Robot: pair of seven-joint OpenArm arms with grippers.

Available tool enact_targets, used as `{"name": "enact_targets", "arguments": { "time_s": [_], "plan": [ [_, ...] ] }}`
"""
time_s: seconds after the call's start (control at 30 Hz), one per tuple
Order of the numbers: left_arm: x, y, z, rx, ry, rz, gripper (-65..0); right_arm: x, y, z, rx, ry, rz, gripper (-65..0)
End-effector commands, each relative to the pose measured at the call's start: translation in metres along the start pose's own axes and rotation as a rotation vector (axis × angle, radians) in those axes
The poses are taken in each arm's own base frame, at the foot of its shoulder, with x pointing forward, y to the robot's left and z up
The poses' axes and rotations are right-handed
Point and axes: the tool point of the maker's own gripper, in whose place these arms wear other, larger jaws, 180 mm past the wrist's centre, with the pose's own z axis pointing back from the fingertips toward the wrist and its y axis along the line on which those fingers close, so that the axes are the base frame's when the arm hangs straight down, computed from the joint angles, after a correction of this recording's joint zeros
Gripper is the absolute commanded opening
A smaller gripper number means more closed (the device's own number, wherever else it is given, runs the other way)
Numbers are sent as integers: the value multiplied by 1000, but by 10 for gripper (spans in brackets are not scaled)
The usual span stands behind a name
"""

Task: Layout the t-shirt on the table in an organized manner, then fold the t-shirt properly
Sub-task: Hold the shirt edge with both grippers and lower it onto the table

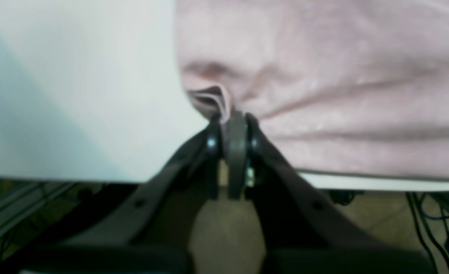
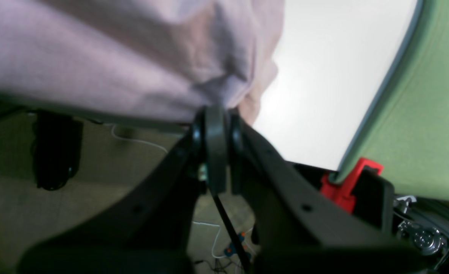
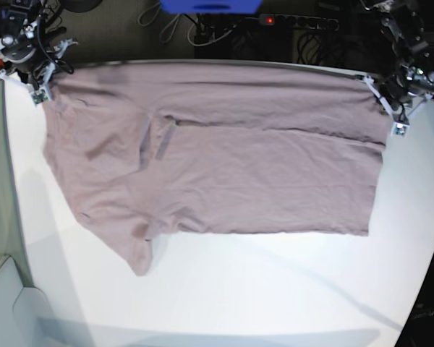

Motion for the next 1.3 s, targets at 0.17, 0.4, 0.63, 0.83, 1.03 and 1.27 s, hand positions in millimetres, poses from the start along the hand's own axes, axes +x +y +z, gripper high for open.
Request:
{"name": "enact_targets", "arguments": {
  "time_s": [0.17, 0.4, 0.63, 0.83, 1.03, 1.27],
  "plan": [
    [7, 10, 5, 29, -26, 1, -645, 5, -12, 4, -35, -14, 10, -576],
    [6, 11, 5, 31, -27, 3, -645, 1, -21, 7, -60, -8, -6, -561],
    [7, 11, 7, 34, -31, -1, -644, 2, -21, 7, -61, -11, -7, -562],
    [9, 11, 7, 35, -36, 0, -645, 2, -21, 7, -61, -14, -7, -561],
    [8, 10, 5, 30, -32, 4, -649, 2, -21, 7, -61, -12, -7, -565],
    [8, 8, 4, 26, -32, 6, -645, 2, -20, 7, -59, -11, -8, -561]
  ]
}}
